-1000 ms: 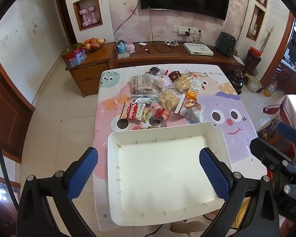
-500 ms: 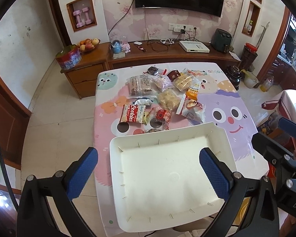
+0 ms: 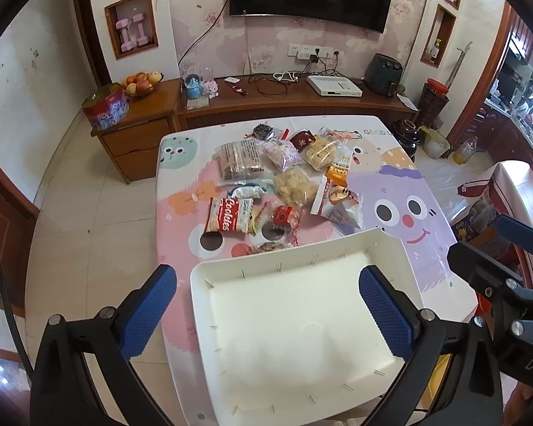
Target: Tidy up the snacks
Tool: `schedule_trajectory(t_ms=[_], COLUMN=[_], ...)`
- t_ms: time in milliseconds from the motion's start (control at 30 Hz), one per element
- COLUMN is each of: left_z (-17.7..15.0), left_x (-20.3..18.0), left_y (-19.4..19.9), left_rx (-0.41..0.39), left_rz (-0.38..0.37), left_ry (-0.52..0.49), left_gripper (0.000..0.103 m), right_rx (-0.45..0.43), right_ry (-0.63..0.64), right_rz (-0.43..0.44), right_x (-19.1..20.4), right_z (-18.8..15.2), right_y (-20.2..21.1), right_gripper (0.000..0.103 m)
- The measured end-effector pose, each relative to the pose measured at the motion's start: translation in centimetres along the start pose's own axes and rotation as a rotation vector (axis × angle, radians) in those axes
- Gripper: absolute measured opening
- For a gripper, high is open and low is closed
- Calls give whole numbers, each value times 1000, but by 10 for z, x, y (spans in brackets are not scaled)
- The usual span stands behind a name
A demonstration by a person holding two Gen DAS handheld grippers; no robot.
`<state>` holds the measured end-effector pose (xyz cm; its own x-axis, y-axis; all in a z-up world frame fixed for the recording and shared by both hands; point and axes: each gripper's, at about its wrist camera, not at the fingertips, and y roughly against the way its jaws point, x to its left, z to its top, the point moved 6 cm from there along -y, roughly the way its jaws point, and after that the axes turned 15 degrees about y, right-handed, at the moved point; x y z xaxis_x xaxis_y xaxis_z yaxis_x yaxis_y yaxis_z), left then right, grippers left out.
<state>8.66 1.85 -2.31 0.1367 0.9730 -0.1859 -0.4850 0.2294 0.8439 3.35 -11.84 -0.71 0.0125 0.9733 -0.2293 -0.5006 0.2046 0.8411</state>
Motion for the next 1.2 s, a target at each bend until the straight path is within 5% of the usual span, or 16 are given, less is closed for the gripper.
schedule_trajectory(t_ms=[300, 567, 967, 1200], left_z=[17, 48, 87, 87], left_x=[4, 18, 70, 76], left_y=[-11, -34, -131, -192], left_rx=[29, 0, 135, 246], left_rz=[-36, 44, 142, 139], left_ry=[25, 43, 164, 120], left_gripper=[102, 102, 102, 101], right_rx=[-18, -9, 87, 188], right_ry=[21, 55, 190, 253], right_rz=[1, 53, 118, 195], right_x=[1, -7, -26, -34], right_z=[14, 35, 59, 50], right_y=[-4, -33, -144, -213], right_gripper=[81, 81, 81, 81])
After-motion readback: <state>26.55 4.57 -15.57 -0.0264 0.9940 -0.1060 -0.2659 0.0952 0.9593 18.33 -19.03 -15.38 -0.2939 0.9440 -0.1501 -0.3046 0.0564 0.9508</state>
